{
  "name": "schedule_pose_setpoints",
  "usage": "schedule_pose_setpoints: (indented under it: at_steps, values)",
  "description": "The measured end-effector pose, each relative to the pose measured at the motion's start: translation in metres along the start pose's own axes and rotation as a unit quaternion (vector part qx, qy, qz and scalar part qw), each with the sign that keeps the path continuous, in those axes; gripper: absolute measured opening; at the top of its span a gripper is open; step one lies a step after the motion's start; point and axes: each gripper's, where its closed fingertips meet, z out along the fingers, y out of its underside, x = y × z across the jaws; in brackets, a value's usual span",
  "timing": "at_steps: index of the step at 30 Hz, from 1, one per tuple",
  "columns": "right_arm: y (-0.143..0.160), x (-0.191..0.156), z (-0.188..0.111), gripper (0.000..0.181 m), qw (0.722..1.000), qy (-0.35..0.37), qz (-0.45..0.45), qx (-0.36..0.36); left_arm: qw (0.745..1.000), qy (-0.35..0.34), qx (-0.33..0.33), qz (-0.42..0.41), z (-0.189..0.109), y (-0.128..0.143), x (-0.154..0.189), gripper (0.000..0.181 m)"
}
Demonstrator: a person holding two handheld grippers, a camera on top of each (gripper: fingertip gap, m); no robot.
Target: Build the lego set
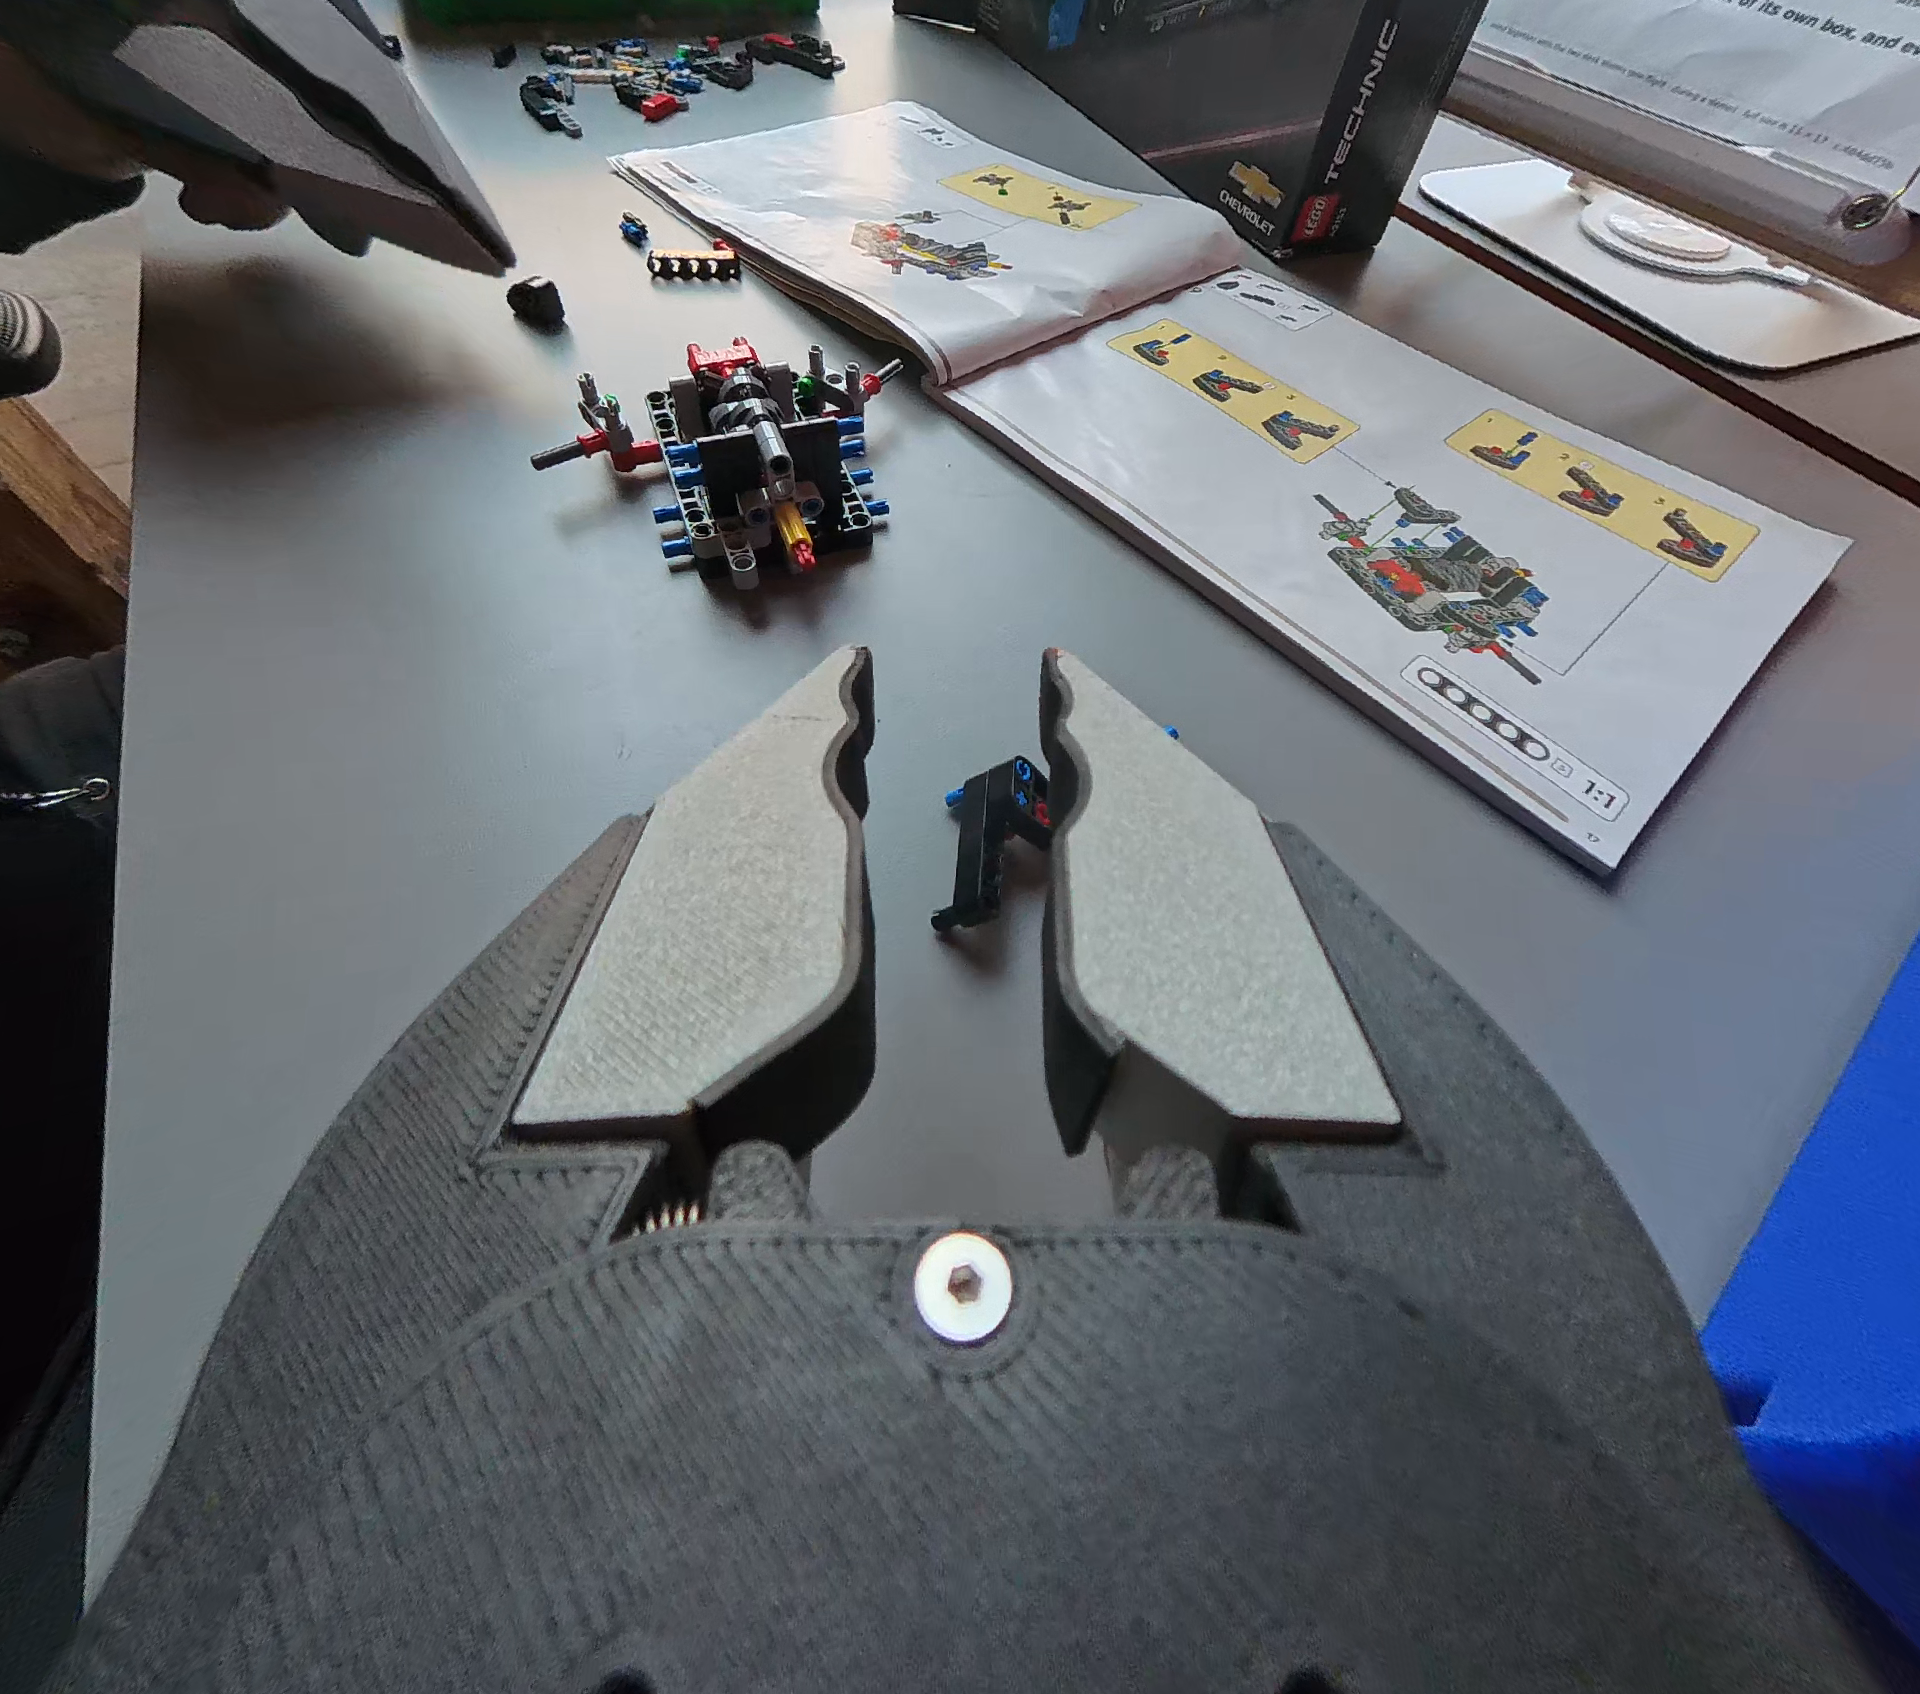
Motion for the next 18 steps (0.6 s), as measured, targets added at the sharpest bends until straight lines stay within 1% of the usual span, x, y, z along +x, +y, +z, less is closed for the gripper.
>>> schedule_pose_setpoints:
  at_steps: [2,4,5,8,13,18]
  values:
    - [0.000,0.000,0.000,0.028,1.000,0.001,-0.001,0.001,1.000,0.006,-0.010,0.001,0.003,0.004,0.003,0.000]
    - [-0.001,0.000,-0.001,0.028,1.000,0.002,-0.002,0.003,1.000,0.012,-0.009,-0.012,0.002,0.004,0.006,0.013]
    - [-0.001,0.000,-0.001,0.027,1.000,0.002,-0.003,0.004,1.000,0.016,-0.006,-0.018,0.001,0.002,0.006,0.015]
    - [-0.001,0.000,-0.001,0.027,1.000,0.002,-0.004,0.004,0.999,0.014,-0.001,-0.036,-0.007,0.001,0.002,0.015]
    - [-0.001,-0.001,-0.001,0.027,1.000,0.000,-0.004,0.004,0.997,-0.006,-0.030,-0.066,-0.021,0.018,-0.016,0.018]
    - [0.000,0.002,0.000,0.028,1.000,0.003,0.004,0.002,0.994,0.011,-0.053,-0.094,-0.019,0.031,-0.017,0.022]
